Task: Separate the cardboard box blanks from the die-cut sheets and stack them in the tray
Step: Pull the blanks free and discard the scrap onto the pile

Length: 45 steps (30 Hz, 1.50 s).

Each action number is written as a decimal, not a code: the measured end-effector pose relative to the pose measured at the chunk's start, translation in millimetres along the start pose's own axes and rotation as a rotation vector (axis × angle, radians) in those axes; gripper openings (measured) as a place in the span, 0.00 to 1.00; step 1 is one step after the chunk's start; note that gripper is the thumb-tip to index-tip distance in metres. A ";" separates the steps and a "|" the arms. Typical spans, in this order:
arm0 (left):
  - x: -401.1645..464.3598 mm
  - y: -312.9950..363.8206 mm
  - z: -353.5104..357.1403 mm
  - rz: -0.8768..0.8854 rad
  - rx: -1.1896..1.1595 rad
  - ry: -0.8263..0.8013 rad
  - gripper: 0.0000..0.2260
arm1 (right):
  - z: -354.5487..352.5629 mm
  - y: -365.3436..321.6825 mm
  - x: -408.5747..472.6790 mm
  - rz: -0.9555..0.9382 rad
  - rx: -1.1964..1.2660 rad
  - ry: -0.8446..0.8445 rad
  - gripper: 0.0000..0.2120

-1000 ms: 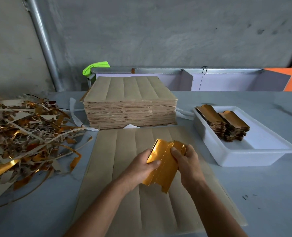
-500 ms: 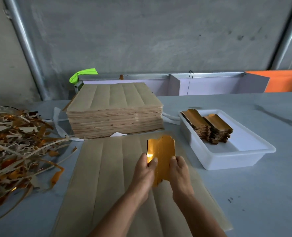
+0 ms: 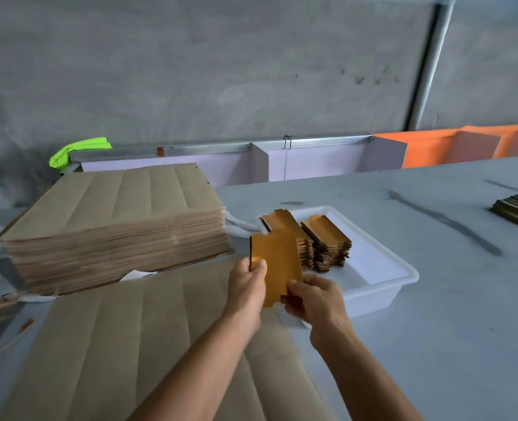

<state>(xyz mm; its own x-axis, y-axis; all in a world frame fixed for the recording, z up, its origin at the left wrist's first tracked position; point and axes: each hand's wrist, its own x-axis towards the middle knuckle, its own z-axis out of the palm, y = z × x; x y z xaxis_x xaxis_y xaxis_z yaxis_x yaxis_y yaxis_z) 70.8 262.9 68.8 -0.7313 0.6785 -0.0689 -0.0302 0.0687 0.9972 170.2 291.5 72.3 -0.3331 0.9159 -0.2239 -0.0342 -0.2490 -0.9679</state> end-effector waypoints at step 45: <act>86.7 -18.4 153.0 0.389 0.737 -0.413 0.12 | -72.4 -34.3 227.0 -0.153 -0.436 0.564 0.14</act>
<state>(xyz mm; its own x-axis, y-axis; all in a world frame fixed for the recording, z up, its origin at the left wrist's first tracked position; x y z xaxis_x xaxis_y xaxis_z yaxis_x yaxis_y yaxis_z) 112.2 432.4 39.9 -0.2946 0.9481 0.1197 0.7101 0.1334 0.6913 164.0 530.7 46.4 0.1851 0.9827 0.0069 0.3762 -0.0644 -0.9243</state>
